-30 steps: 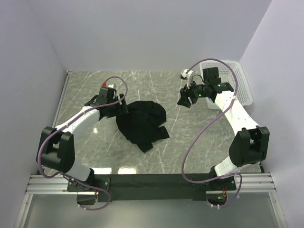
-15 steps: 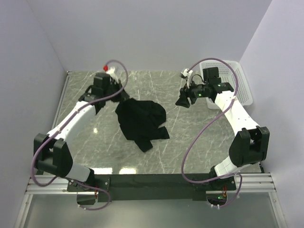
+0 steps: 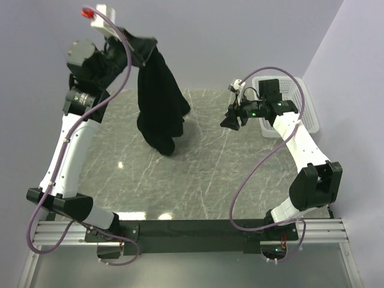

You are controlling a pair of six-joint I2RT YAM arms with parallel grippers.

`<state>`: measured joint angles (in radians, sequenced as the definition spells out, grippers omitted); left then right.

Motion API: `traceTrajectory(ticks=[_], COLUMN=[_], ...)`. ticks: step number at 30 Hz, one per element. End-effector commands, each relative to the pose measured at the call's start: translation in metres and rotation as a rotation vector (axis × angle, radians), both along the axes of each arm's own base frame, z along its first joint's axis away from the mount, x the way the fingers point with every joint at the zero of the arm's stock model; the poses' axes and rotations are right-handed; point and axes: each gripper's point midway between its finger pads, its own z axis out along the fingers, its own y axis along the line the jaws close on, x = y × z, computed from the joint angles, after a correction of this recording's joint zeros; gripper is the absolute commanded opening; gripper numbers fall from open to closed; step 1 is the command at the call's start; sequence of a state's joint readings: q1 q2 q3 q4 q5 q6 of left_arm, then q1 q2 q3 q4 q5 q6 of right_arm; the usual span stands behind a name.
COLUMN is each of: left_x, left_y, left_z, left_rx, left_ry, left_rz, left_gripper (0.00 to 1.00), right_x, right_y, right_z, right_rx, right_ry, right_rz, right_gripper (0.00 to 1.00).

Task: Fold and stack the t-shirts
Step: Flatten the tshirt out

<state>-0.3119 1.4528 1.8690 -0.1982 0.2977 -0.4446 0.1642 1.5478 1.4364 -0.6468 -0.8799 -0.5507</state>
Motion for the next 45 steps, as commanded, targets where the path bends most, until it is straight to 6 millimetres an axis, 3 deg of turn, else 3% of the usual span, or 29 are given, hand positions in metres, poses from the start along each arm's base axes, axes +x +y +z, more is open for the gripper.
traceTrajectory(ticks=[1,4,6,8,9,10,11,12,13,15,16,17,18,19,20,22,23,26,27,30,34,37,40,42,43,44,45], left_x=[-0.044,-0.065,-0.081,-0.080,-0.092,-0.080,-0.081,-0.096,-0.089,-0.104,-0.111,-0.118,-0.120,-0.131,-0.140,-0.141,-0.138,-0.116,-0.116,-0.102,-0.077,-0.057,-0.038,-0.023,-0.014,-0.004,0.003], left_y=[0.001,0.001,0.000,-0.005,-0.005,-0.012,-0.016,-0.022,-0.031,-0.040,-0.052,-0.057,-0.058,-0.068,-0.068,-0.065,-0.057,-0.022,-0.012,0.023,0.058,0.058,0.045,0.034,0.031,0.027,0.023], left_z=[0.100,0.124,0.127,0.104,0.098,0.062,0.044,0.028,-0.020,-0.065,-0.117,-0.143,-0.165,-0.204,-0.231,-0.263,-0.273,-0.263,-0.249,-0.234,-0.265,-0.281,-0.296,-0.317,-0.314,-0.333,-0.338], left_rx=[-0.097,-0.106,-0.094,-0.079,-0.076,-0.070,-0.068,-0.055,-0.054,-0.038,0.001,0.026,0.046,0.092,0.135,0.210,0.235,0.258,0.242,0.213,0.193,0.151,0.165,0.205,0.220,0.246,0.256], left_ry=[-0.270,-0.328,-0.340,-0.274,-0.259,-0.152,-0.102,-0.064,0.075,0.202,0.344,0.413,0.473,0.562,0.651,0.706,0.727,0.657,0.609,0.525,0.588,0.611,0.629,0.674,0.662,0.702,0.708], left_rz=[-0.079,-0.120,-0.156,-0.190,-0.211,-0.236,-0.260,-0.329,-0.378,-0.438,-0.461,-0.467,-0.435,-0.451,-0.439,-0.343,-0.275,-0.028,0.016,0.213,0.348,0.318,0.249,0.206,0.193,0.183,0.169], left_gripper=[0.01,0.01,0.01,0.01,0.01,0.01,0.01,0.01,0.01,0.01,0.01,0.01,0.09,0.19,0.38,0.54,0.73,0.88,0.94,0.99,0.99,0.99,0.99,0.99,0.99,0.99,0.99], right_x=[-0.001,-0.002,-0.001,0.000,0.000,0.000,0.000,0.001,0.000,0.000,0.002,0.002,0.002,0.003,0.003,0.001,0.002,-0.002,-0.003,-0.008,-0.013,-0.018,-0.026,-0.030,-0.034,-0.038,-0.038], right_y=[0.008,0.009,0.010,0.010,0.009,0.009,0.008,0.006,0.005,0.001,-0.001,-0.002,-0.004,-0.005,-0.007,-0.007,-0.006,-0.002,0.000,0.012,0.037,0.053,0.064,0.068,0.073,0.076,0.079], right_z=[0.055,0.071,0.080,0.083,0.084,0.083,0.082,0.079,0.077,0.067,0.063,0.060,0.052,0.045,0.036,0.026,0.018,0.002,-0.005,-0.023,-0.040,-0.050,-0.056,-0.062,-0.064,-0.070,-0.072], right_rx=[0.062,0.070,0.075,0.078,0.078,0.076,0.074,0.066,0.060,0.034,0.023,0.016,0.003,-0.011,-0.022,-0.034,-0.040,-0.049,-0.058,-0.075,-0.085,-0.072,-0.038,-0.026,-0.024,-0.024,-0.025], right_ry=[-0.126,-0.167,-0.186,-0.191,-0.189,-0.190,-0.187,-0.187,-0.182,-0.177,-0.175,-0.173,-0.165,-0.156,-0.143,-0.127,-0.114,-0.082,-0.070,-0.017,0.053,0.143,0.218,0.254,0.266,0.306,0.318], right_rz=[0.029,0.040,0.044,0.042,0.038,0.037,0.034,0.029,0.027,0.020,0.015,0.013,0.011,0.004,0.007,0.015,0.021,0.056,0.063,0.094,0.119,0.119,0.129,0.110,0.117,0.109,0.106], right_gripper=[0.64,0.64,0.64,0.64,0.64,0.64,0.64,0.64,0.64,0.64,0.64,0.64,0.64,0.64,0.64,0.64,0.64,0.64,0.65,0.65,0.65,0.65,0.65,0.65,0.65,0.65,0.65])
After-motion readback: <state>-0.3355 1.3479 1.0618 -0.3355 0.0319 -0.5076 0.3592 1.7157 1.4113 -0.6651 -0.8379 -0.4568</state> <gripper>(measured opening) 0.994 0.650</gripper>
